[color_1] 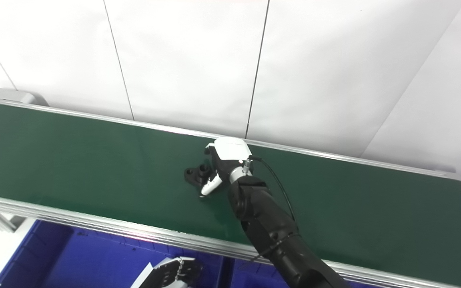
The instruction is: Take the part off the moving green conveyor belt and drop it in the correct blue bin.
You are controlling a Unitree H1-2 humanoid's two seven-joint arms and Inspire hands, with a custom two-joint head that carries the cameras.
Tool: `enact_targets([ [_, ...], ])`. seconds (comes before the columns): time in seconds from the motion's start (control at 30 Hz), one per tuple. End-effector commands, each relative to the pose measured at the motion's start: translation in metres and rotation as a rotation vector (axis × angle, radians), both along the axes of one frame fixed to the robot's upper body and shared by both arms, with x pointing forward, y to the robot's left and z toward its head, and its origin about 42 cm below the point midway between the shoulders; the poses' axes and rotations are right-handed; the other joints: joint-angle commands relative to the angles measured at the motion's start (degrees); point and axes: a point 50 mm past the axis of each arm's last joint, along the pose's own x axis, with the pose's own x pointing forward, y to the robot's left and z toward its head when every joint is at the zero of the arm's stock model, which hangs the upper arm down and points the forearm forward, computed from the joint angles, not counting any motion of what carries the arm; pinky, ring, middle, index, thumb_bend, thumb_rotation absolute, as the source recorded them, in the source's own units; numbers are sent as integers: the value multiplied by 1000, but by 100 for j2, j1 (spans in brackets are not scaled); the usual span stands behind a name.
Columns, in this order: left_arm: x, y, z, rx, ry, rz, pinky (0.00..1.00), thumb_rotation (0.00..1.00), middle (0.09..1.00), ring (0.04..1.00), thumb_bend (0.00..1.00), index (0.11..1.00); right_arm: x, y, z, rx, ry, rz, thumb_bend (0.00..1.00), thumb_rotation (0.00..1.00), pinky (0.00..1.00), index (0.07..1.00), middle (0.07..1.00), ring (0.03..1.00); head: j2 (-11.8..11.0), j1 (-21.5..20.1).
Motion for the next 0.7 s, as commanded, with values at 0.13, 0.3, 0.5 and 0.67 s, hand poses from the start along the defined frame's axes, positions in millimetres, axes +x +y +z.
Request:
enact_targets([
  [0.13, 6, -2, 10, -31, -48, 21, 654, 561, 739, 709, 885, 716, 1, -2, -1, -58, -31, 50, 545, 2, 264, 525, 481, 326, 35, 13],
  [0.3, 6, -2, 10, -39, -45, 23, 652, 544, 739, 708, 878, 720, -4, -10, -2, -119, -74, 76, 531, 2, 380, 495, 450, 427, 35, 13],
  [0.5, 7, -3, 11, -42, -47, 24, 669, 549, 742, 718, 885, 731, -9, -20, 0, -180, -87, 101, 527, 2, 485, 499, 465, 506, 80, -14],
  [0.67, 7, -3, 12, -43, -51, 27, 666, 543, 743, 715, 886, 733, -13, -30, -3, -231, -90, 113, 527, 3, 429, 498, 462, 448, 110, -13],
])
